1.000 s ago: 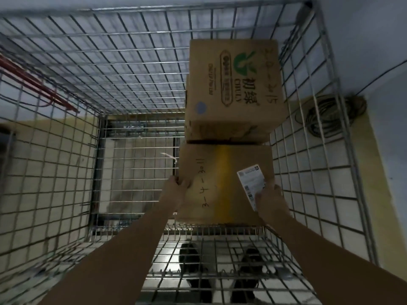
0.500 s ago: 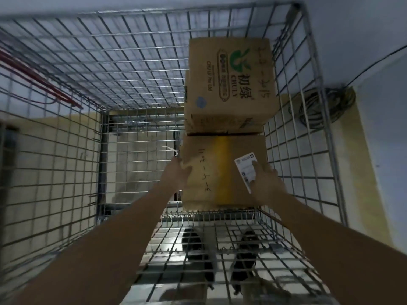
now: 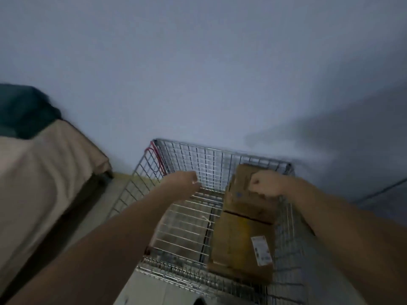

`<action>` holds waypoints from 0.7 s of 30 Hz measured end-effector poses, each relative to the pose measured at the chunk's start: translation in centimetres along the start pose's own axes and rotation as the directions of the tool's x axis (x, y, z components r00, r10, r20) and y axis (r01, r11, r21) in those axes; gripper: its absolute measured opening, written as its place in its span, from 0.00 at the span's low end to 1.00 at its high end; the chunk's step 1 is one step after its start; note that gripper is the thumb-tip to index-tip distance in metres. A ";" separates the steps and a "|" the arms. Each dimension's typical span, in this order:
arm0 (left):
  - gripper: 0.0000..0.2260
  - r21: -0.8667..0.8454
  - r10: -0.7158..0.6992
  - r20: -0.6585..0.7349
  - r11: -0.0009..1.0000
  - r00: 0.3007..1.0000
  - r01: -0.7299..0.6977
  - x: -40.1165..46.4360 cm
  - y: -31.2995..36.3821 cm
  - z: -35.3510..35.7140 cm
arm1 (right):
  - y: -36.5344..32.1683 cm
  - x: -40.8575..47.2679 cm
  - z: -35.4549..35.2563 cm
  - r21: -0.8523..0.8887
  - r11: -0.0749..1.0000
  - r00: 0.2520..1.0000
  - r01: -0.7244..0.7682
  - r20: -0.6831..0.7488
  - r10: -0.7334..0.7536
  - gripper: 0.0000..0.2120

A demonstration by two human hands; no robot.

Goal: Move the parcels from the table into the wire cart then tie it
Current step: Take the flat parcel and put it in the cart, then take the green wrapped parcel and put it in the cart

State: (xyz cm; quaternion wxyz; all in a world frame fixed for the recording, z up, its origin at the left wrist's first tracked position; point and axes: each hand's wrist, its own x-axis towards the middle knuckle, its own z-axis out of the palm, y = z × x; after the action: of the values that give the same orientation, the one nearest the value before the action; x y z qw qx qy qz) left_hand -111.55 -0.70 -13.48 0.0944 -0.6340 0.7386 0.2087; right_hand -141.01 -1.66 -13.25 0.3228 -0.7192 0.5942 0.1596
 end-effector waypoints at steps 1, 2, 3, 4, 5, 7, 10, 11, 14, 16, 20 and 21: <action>0.20 0.000 -0.014 -0.058 1.000 0.998 0.014 -2.2 -0.6 -2.1 | -2.1 -1.4 -2.3 -0.032 0.998 0.998 0.044 -0.046 -0.046 0.15; 0.20 -0.001 -0.030 -0.108 1.000 0.994 0.030 -4.5 -1.2 -4.0 | -4.4 -2.7 -4.3 -0.087 0.993 0.992 0.085 -0.089 -0.093 0.14; 0.20 0.006 -0.054 -0.150 0.998 0.987 0.056 -6.8 -1.9 -5.7 | -6.6 -3.8 -5.8 -0.144 0.982 0.982 0.121 -0.128 -0.139 0.15; 0.20 0.017 -0.084 -0.188 0.996 0.978 0.089 -9.2 -2.8 -7.3 | -9.0 -4.9 -7.0 -0.183 0.971 0.970 0.156 -0.159 -0.186 0.16; 0.20 0.022 -0.119 -0.225 0.992 0.967 0.128 -11.7 -3.7 -8.7 | -11.6 -6.1 -7.8 -0.212 0.958 0.957 0.192 -0.174 -0.231 0.17; 0.21 0.011 -0.201 -0.287 0.977 0.937 0.213 -16.7 -6.0 -10.8 | -16.6 -8.2 -8.9 -0.255 0.927 0.929 0.274 -0.180 -0.323 0.18; 0.20 -0.072 -0.351 -0.349 0.935 0.869 0.348 -24.3 -10.1 -12.9 | -24.1 -11.1 -9.6 -0.298 0.877 0.883 0.376 -0.173 -0.437 0.17; 0.19 -0.100 -0.398 -0.369 0.916 0.840 0.390 -26.8 -11.5 -13.4 | -26.8 -12.0 -9.8 -0.305 0.862 0.867 0.406 -0.170 -0.468 0.17; 0.19 -0.173 -0.511 -0.442 0.855 0.737 0.489 -34.0 -16.0 -14.5 | -35.0 -14.9 -10.2 -0.334 0.807 0.815 0.487 -0.160 -0.557 0.15; 0.19 -0.218 -0.577 -0.460 0.810 0.675 0.544 -38.5 -18.9 -15.0 | -40.4 -16.8 -9.8 -0.375 0.757 0.765 0.534 -0.166 -0.622 0.14; 0.19 -0.247 -0.651 -0.462 0.747 0.602 0.618 -46.6 -24.5 -15.0 | -49.9 -19.6 -7.1 -0.450 0.656 0.674 0.606 -0.148 -0.724 0.14; 0.19 -0.250 -0.661 -0.466 0.736 0.588 0.629 -48.3 -25.9 -14.8 | -51.9 -19.9 -6.2 -0.455 0.645 0.659 0.614 -0.154 -0.736 0.14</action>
State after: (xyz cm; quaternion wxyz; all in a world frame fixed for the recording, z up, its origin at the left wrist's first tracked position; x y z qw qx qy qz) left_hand -75.82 33.48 14.40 -0.0608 -0.8920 0.4479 0.0002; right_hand -97.06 13.70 17.85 0.1171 -0.9523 0.2814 0.0113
